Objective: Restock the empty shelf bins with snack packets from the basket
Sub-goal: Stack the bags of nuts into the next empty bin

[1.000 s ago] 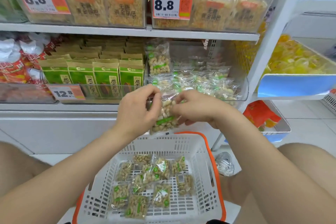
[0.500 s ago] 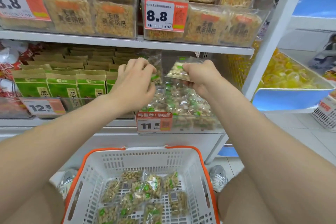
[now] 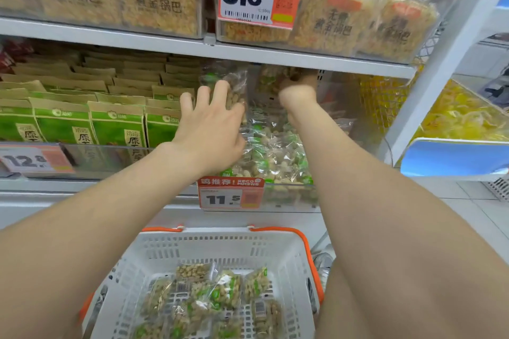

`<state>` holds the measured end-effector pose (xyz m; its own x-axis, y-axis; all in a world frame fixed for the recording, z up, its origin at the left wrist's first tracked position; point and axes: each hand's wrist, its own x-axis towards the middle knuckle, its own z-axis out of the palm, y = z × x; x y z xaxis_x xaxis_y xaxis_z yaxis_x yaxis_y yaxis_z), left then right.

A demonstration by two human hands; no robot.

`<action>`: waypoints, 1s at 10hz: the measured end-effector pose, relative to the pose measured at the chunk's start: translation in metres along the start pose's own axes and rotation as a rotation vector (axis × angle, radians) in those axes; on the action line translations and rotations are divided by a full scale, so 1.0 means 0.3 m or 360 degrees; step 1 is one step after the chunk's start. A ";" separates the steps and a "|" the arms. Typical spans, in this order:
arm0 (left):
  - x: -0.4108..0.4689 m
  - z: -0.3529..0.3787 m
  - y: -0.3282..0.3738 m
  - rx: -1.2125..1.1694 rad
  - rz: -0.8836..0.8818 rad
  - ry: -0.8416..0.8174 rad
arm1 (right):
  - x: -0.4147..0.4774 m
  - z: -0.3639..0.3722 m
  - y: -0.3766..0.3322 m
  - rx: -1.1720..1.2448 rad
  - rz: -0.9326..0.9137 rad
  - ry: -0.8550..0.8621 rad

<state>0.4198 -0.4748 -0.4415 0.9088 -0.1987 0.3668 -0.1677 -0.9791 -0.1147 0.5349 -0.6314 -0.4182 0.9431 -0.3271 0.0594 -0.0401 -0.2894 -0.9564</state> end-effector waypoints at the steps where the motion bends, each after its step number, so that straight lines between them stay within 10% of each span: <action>1: -0.003 0.005 0.005 0.0025 0.0004 0.0015 | 0.068 0.047 0.022 -0.0418 -0.0081 -0.0063; 4: -0.020 0.002 -0.007 -0.0052 0.0023 -0.0015 | 0.048 0.053 0.025 -0.1152 -0.0325 0.0115; 10: -0.126 -0.084 -0.044 -0.0284 0.0008 0.0051 | -0.201 -0.043 -0.001 -0.1459 -0.0756 -0.0465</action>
<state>0.3782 -0.4554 -0.4306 0.8958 -0.2021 0.3959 -0.2400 -0.9696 0.0482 0.4737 -0.6233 -0.4178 0.9649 0.1897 0.1818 0.2340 -0.9349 -0.2667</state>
